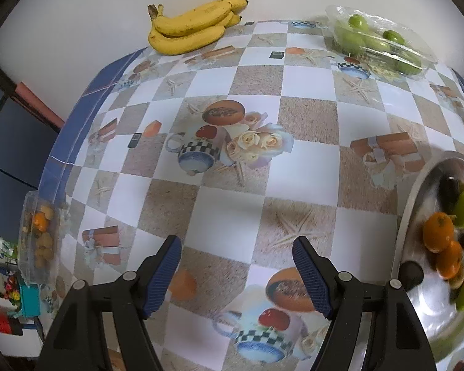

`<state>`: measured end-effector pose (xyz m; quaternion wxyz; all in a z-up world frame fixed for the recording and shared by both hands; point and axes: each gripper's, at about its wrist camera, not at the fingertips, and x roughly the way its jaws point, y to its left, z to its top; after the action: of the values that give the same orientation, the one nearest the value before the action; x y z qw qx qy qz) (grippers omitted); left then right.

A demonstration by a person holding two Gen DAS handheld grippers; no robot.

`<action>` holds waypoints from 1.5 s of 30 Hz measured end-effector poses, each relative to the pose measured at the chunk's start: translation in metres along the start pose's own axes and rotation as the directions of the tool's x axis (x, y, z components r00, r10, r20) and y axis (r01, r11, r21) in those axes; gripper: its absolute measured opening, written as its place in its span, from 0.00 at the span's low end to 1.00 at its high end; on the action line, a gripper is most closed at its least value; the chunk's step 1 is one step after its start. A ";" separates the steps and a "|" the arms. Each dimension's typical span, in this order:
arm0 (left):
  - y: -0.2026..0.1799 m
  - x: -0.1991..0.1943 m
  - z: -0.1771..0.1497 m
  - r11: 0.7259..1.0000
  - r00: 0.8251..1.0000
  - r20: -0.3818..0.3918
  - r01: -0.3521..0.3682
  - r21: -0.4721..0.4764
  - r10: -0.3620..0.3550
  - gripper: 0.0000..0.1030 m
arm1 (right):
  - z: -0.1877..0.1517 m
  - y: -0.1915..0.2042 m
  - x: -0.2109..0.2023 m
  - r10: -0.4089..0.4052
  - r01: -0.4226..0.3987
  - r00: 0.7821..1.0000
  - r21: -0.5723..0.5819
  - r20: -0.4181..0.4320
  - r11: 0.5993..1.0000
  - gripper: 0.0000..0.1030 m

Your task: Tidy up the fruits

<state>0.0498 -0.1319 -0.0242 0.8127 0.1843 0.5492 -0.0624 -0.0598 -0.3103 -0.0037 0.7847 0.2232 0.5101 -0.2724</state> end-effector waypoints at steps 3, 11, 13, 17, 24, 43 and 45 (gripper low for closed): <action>0.006 -0.008 -0.005 1.000 1.000 0.023 -0.009 0.002 0.009 0.75 | -0.007 0.003 -0.006 0.003 -0.002 1.000 -0.017 0.016 1.000 1.00; 0.010 -0.033 -0.028 0.998 0.997 0.069 -0.025 0.059 0.021 0.75 | -0.031 0.003 -0.031 0.031 -0.029 0.998 -0.027 0.056 0.999 1.00; 0.012 -0.041 -0.033 0.997 0.996 0.085 -0.022 0.071 0.016 0.75 | -0.038 0.004 -0.037 0.021 -0.019 0.998 -0.033 0.065 0.999 1.00; 0.017 -0.058 -0.046 0.996 0.993 0.115 -0.013 0.087 0.002 0.75 | -0.054 0.005 -0.050 0.010 -0.006 0.997 -0.053 0.077 0.999 1.00; 0.028 -0.073 -0.067 0.995 0.992 0.127 0.012 0.101 -0.025 0.75 | -0.078 0.009 -0.068 0.014 -0.007 0.995 -0.075 0.099 0.997 1.00; 0.045 -0.073 -0.094 0.993 0.994 0.077 0.068 0.095 -0.076 0.75 | -0.112 0.000 -0.086 -0.017 0.023 0.994 -0.064 0.104 0.998 1.00; 0.045 -0.074 -0.094 0.993 0.994 0.082 0.068 0.097 -0.076 0.75 | -0.112 0.000 -0.086 -0.016 0.022 0.994 -0.058 0.105 0.998 1.00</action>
<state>-0.0470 -0.0630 0.0228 0.8230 0.1995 0.5169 -0.1253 -0.1648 -0.2231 0.0331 0.8140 0.1802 0.4782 -0.2760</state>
